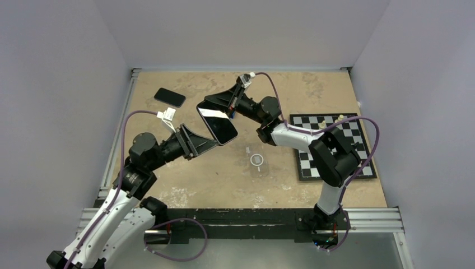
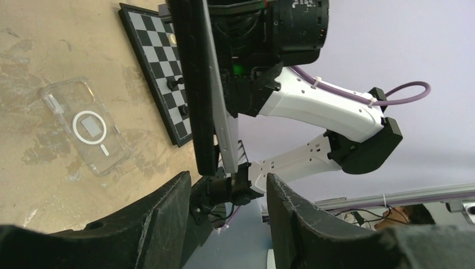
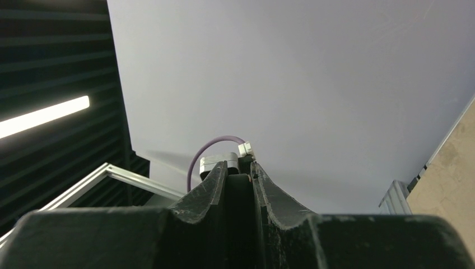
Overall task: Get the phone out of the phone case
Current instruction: Remove the phone case from the phone.
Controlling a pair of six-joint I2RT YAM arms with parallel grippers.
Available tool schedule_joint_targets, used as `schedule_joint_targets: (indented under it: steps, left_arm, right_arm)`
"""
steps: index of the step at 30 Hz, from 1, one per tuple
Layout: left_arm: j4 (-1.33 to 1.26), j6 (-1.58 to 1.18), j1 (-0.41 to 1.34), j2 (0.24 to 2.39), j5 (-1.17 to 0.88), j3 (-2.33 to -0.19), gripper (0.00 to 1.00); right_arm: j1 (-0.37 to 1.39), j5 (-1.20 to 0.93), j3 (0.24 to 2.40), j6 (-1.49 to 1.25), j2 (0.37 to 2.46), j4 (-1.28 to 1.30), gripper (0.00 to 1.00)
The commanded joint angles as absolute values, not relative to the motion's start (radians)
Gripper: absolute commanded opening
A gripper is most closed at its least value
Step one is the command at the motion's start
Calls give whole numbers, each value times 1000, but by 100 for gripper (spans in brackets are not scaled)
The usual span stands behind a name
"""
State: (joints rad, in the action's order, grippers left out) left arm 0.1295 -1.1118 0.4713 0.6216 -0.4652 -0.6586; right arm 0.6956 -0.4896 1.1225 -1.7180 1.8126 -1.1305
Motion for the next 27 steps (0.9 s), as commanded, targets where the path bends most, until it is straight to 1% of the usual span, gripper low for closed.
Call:
schedule_joint_targets:
  steps: [1, 9, 21, 25, 27]
  left_arm:
    - [93, -1079, 465, 585, -507, -686, 57]
    - [135, -1074, 465, 572, -509, -701, 56]
    - [16, -1160, 463, 620, -546, -689, 52]
    - [-86, -1200, 463, 643, -558, -666, 51]
    - [-95, -1199, 463, 644, -558, -660, 51]
  right_arm:
    - [701, -482, 1156, -1745, 1790, -1210, 0]
    - [701, -524, 1175, -1730, 1797, -1181, 0]
    - [701, -565, 1212, -1703, 1802, -1146, 0]
    - [706, -568, 1221, -1697, 1799, -1138, 0]
    - [706, -576, 1220, -1697, 1801, -1140, 0]
